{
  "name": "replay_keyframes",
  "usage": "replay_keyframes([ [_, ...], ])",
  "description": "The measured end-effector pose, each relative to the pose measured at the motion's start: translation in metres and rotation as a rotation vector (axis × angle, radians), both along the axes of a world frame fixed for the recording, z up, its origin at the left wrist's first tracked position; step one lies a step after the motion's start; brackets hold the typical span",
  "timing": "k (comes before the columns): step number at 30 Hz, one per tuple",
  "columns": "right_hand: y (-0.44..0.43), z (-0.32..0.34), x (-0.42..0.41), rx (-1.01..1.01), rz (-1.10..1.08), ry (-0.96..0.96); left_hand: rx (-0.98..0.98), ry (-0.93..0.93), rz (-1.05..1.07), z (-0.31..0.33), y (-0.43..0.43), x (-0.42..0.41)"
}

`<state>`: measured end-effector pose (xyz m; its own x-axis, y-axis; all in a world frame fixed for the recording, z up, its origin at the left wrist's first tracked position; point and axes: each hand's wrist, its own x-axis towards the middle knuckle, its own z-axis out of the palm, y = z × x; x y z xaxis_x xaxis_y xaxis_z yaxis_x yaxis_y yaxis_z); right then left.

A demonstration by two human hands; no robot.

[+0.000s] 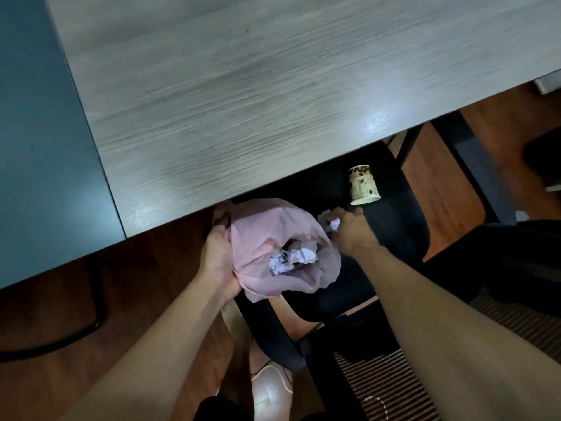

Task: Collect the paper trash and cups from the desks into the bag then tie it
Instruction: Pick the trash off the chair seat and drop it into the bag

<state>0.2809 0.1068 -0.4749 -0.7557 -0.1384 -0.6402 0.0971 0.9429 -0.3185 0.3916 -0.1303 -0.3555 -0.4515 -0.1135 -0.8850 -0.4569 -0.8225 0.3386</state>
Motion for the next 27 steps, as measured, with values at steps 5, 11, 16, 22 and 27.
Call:
replay_keyframes([
  [5, 0.003, 0.05, -0.009, -0.533, -0.637, -0.065, 0.032, 0.01, 0.007, 0.001, -0.001, 0.0],
  [11, 0.006, 0.124, -0.008, -1.0, -0.636, -0.854, -0.008, -0.034, 0.001, 0.002, -0.002, 0.003],
  [16, -0.027, 0.119, 0.023, -0.693, -0.29, -0.817, -0.081, -0.037, 0.029, -0.003, -0.004, 0.004],
  [22, -0.064, 0.062, 0.059, -0.592, -0.291, -0.165, -0.062, -0.038, 0.052, 0.001, -0.004, 0.005],
  [27, -0.05, 0.065, 0.054, -0.582, -0.218, 0.155, -0.043, -0.013, 0.038, -0.005, -0.005, 0.006],
])
